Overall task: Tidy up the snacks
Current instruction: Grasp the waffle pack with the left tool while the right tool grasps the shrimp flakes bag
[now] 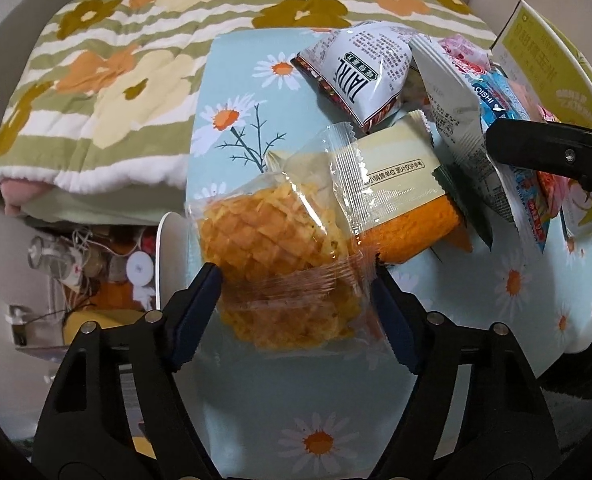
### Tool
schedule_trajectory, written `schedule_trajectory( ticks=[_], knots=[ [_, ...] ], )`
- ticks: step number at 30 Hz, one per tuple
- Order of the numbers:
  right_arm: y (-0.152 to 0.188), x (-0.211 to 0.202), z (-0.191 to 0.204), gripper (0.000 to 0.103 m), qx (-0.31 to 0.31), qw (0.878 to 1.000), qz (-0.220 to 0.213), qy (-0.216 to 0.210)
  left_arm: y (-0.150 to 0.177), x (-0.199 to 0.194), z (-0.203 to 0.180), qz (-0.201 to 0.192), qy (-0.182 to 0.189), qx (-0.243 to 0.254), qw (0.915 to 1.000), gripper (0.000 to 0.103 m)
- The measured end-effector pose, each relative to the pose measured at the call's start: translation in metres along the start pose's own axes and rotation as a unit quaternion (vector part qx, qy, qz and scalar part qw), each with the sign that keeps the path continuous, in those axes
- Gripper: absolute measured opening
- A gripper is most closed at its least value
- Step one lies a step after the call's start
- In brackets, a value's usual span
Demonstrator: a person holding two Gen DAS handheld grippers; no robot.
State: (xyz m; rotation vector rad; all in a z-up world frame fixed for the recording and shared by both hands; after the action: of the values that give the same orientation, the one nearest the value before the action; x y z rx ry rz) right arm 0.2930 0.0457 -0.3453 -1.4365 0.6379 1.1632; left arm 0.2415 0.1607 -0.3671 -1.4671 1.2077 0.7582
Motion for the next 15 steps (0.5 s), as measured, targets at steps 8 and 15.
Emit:
schedule_trajectory(
  ticks=[8,15],
  knots=[
    [0.0,0.003,0.001,0.101,0.0,1.0,0.005,-0.004,0.002,-0.01,-0.006,-0.003,0.008,0.001,1.0,0.053],
    [0.001,0.005,0.006,0.101,-0.005,1.0,0.008,-0.007,0.003,-0.021,-0.004,-0.012,0.022,-0.018,0.9995,0.047]
  ],
)
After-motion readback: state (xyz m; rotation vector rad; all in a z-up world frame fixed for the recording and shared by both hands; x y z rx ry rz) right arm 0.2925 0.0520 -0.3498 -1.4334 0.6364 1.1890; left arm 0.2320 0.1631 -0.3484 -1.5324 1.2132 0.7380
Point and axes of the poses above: each gripper's, at about its wrist camera, not at the fingertips, and x roughly the way its jaws point, z to its left, y to its underside, the point moved 9 cm from there along x, roughly the way its jaws point, and after that the axes turned 14 degrees about y, right-handed, at the moved point
